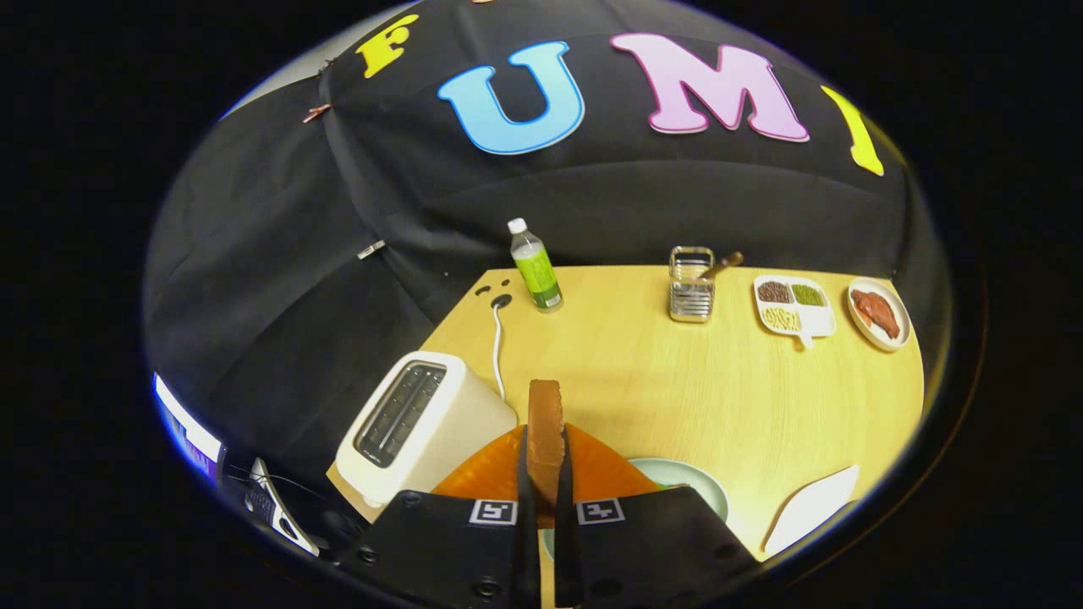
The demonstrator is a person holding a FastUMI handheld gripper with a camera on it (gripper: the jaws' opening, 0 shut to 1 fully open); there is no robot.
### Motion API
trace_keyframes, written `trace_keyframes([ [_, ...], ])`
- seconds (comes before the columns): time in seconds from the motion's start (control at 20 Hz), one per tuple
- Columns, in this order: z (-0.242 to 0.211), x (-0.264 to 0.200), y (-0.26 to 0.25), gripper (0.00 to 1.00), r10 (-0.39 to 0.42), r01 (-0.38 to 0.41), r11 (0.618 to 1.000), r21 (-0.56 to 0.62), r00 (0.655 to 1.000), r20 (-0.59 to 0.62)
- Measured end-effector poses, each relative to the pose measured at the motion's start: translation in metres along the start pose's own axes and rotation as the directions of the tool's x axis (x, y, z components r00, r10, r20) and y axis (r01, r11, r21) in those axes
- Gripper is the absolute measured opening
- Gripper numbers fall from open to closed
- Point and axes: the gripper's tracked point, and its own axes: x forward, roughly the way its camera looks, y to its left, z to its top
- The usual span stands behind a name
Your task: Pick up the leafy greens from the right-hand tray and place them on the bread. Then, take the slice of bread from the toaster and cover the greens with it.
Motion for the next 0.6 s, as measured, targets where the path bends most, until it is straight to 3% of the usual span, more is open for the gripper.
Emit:
trace_keyframes([
  [0.25,-0.04,0.01,-0.033,0.11,-0.033,0.037,0.996,0.085,0.998,-0.052],
  [0.4,-0.063,0.014,-0.034,0.11,-0.011,0.023,0.99,0.14,0.996,-0.085],
  [0.6,-0.076,0.02,-0.042,0.11,-0.017,0.032,0.989,0.142,0.994,-0.107],
])
